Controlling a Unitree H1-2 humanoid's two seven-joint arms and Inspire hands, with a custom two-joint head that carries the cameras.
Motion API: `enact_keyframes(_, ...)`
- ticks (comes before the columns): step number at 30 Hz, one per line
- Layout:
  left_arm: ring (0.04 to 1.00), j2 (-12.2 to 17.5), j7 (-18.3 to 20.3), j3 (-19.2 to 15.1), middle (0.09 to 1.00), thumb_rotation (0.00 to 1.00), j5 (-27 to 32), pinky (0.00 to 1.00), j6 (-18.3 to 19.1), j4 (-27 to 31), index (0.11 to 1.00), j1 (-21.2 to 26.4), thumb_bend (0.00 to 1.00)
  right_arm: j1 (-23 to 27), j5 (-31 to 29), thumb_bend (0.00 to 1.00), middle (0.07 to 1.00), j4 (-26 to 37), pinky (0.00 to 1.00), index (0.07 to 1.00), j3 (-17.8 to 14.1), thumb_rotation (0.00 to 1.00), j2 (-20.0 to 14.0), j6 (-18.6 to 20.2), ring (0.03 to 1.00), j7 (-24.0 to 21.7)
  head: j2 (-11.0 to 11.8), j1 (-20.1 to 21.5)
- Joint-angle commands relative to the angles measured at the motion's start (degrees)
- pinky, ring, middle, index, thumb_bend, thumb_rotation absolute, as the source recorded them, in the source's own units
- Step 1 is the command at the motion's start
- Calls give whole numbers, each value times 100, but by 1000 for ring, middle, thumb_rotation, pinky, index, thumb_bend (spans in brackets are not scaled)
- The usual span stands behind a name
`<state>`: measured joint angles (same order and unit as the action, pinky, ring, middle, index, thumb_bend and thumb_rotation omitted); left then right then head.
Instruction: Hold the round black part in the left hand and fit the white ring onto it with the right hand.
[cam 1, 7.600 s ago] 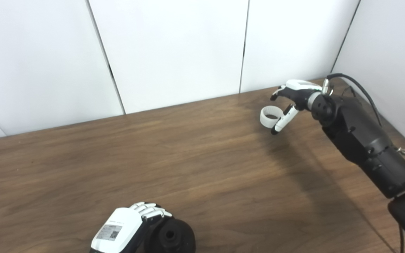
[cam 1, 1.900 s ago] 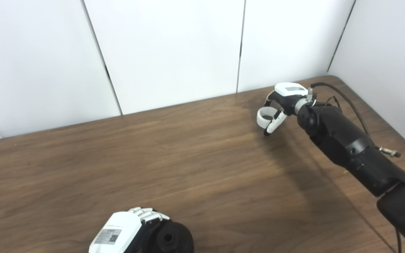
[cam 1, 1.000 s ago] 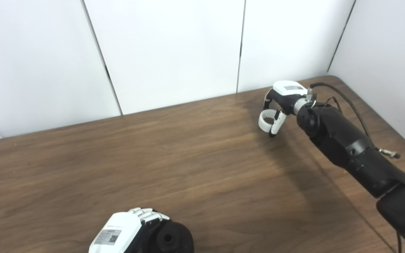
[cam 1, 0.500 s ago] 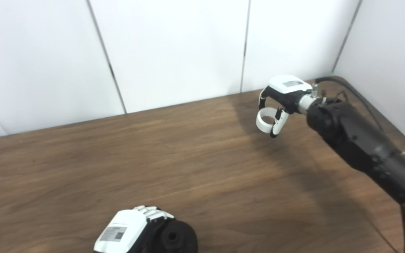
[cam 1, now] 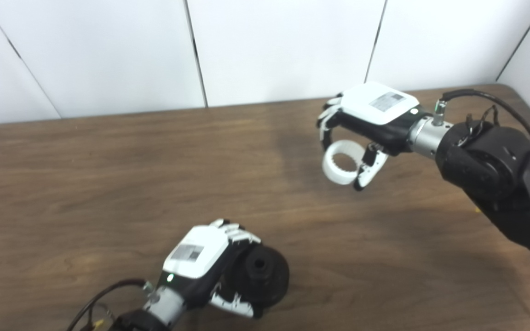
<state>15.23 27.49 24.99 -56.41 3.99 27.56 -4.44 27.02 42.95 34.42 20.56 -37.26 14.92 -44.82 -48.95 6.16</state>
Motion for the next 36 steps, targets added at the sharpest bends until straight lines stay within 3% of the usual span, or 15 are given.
enact_keyframes(1,873,-41,242,123,789,55,-265,947,64,-82,483,23,525,80,-40,526,797,344,931,481,-111,139,29,-64,893,-112,-44,-2)
enact_keyframes(8,875,-213,422,133,788,56,-406,952,122,-35,482,88,525,-159,-104,526,787,1031,928,481,-148,139,367,-45,890,-556,-244,-141)
enact_keyframes(13,877,-306,463,136,789,56,-472,957,137,-28,482,123,525,-251,-87,526,799,1288,957,481,-100,139,578,36,908,-909,-333,-270)
enact_keyframes(19,878,-399,444,135,784,55,-488,969,164,-38,481,133,526,-416,36,526,795,1403,935,481,-68,140,747,-129,902,-1133,-409,-339)
enact_keyframes(36,871,-481,414,144,781,56,-493,945,167,-88,481,182,526,-821,12,526,804,1208,954,481,-42,138,1285,-404,926,-964,-480,-449)
